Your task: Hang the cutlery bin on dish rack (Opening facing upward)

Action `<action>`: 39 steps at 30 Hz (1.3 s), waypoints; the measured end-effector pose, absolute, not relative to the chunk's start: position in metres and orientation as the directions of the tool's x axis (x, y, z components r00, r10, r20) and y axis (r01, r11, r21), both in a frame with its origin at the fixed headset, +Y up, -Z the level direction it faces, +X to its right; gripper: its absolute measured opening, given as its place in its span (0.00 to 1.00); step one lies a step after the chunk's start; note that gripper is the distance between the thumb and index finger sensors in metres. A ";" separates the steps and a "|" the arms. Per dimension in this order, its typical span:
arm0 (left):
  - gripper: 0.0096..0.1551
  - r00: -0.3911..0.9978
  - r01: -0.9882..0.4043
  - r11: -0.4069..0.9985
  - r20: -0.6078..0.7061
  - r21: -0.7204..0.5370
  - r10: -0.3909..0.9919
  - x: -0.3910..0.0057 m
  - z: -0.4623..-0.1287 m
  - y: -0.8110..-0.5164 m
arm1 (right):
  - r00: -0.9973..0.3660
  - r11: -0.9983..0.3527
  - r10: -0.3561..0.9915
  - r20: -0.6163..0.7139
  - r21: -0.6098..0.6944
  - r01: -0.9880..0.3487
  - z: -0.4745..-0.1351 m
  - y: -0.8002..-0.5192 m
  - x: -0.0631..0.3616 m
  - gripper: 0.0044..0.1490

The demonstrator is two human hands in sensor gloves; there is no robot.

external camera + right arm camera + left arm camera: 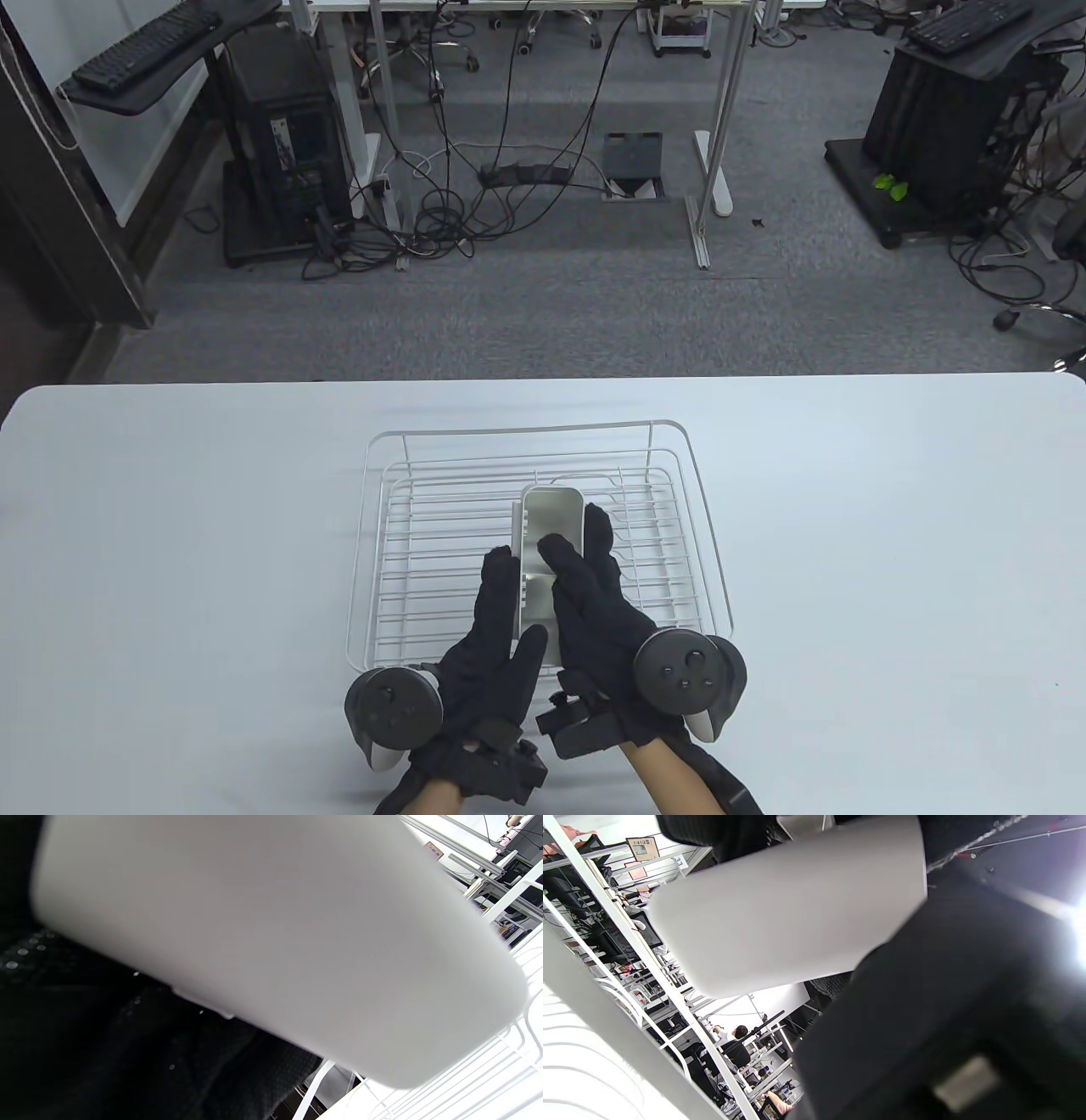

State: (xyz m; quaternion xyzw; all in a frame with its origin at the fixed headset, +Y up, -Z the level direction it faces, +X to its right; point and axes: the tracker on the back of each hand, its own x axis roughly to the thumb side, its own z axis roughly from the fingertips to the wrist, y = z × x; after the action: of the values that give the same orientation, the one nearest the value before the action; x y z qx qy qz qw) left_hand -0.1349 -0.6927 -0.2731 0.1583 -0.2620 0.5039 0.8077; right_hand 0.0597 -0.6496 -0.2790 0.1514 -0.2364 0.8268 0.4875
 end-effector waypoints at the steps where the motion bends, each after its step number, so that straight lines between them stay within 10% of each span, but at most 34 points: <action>1: 0.42 0.357 -0.895 0.445 0.584 -0.009 0.729 -0.135 -0.273 -0.693 | -0.475 -0.409 0.737 0.481 -0.242 -0.880 -0.279 -0.650 0.060 0.27; 17: 0.45 0.502 -0.834 0.538 0.572 0.123 0.648 -0.153 -0.275 -0.684 | -0.408 -0.321 0.780 0.475 -0.256 -0.912 -0.283 -0.641 0.084 0.27; 26: 0.44 0.877 -0.363 0.892 0.423 0.269 0.229 -0.154 -0.280 -0.686 | -0.420 -0.340 0.748 0.514 -0.246 -0.907 -0.286 -0.630 0.107 0.27; 39: 0.47 0.948 -0.168 0.981 0.290 0.095 0.134 -0.154 -0.298 -0.723 | -0.376 -0.251 0.797 0.473 -0.307 -0.918 -0.287 -0.624 0.157 0.26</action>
State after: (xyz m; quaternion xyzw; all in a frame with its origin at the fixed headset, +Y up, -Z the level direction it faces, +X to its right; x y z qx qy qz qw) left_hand -0.1536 -0.7228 -0.2982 0.0594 -0.1426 0.0766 0.9850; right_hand 0.1567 -0.6236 -0.2873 0.1106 -0.2733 0.7831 0.5476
